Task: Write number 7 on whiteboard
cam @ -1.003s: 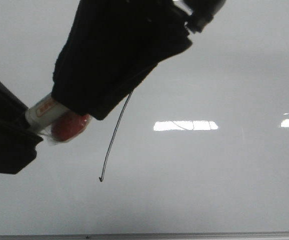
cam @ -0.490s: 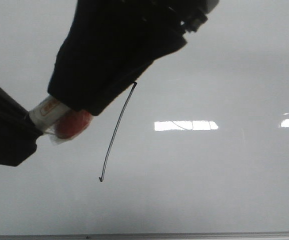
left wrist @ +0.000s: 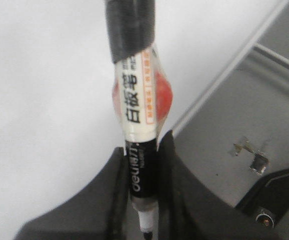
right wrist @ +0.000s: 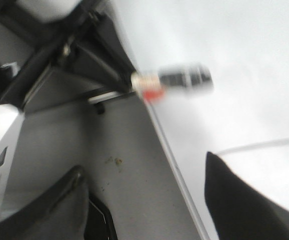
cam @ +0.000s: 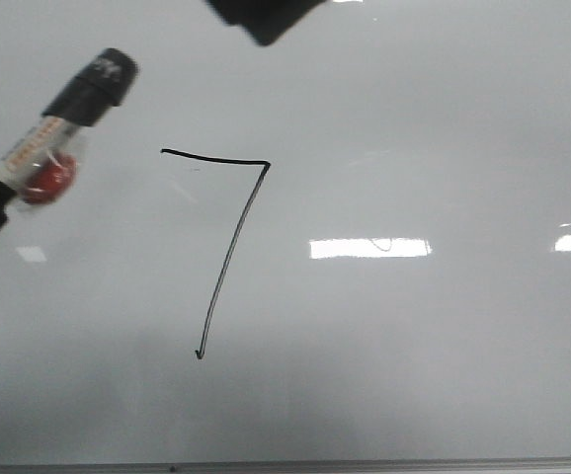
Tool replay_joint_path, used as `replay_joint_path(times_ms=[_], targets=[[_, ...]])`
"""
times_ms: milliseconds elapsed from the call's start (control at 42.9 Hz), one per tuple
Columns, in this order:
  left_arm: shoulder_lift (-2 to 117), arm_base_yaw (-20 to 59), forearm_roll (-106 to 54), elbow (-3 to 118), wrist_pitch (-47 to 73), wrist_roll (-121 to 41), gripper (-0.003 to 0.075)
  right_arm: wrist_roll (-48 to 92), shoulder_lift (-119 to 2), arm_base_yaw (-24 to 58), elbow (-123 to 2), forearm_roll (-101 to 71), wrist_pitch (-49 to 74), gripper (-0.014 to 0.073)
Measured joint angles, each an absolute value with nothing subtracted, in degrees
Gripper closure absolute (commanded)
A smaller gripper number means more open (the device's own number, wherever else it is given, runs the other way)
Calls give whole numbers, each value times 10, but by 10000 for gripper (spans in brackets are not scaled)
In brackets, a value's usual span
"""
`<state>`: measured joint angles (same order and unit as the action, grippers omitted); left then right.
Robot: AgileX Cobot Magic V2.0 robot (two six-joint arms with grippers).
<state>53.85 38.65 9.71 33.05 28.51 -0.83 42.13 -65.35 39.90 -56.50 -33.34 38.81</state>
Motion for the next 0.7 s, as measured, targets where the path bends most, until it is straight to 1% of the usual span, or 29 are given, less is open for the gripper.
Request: replay_joint_path(times_ms=[140, 280, 326, 396, 490, 583, 699], targets=[[538, 221, 97, 331, 286, 0, 741, 372, -574, 319, -483, -333, 357, 253], [540, 79, 97, 331, 286, 0, 741, 335, -483, 229, -394, -333, 310, 401], [541, 38, 97, 331, 280, 0, 741, 327, -449, 194, -365, -333, 292, 454], [548, -9, 89, 331, 260, 0, 741, 321, -402, 153, -329, -333, 269, 557], [565, -47, 67, 331, 225, 0, 741, 318, -345, 112, -291, -336, 243, 665], [596, -56, 58, 331, 190, 0, 741, 318, -313, 91, -265, -340, 221, 659], [654, -56, 55, 331, 125, 0, 741, 317, -294, 85, -255, -344, 206, 662]])
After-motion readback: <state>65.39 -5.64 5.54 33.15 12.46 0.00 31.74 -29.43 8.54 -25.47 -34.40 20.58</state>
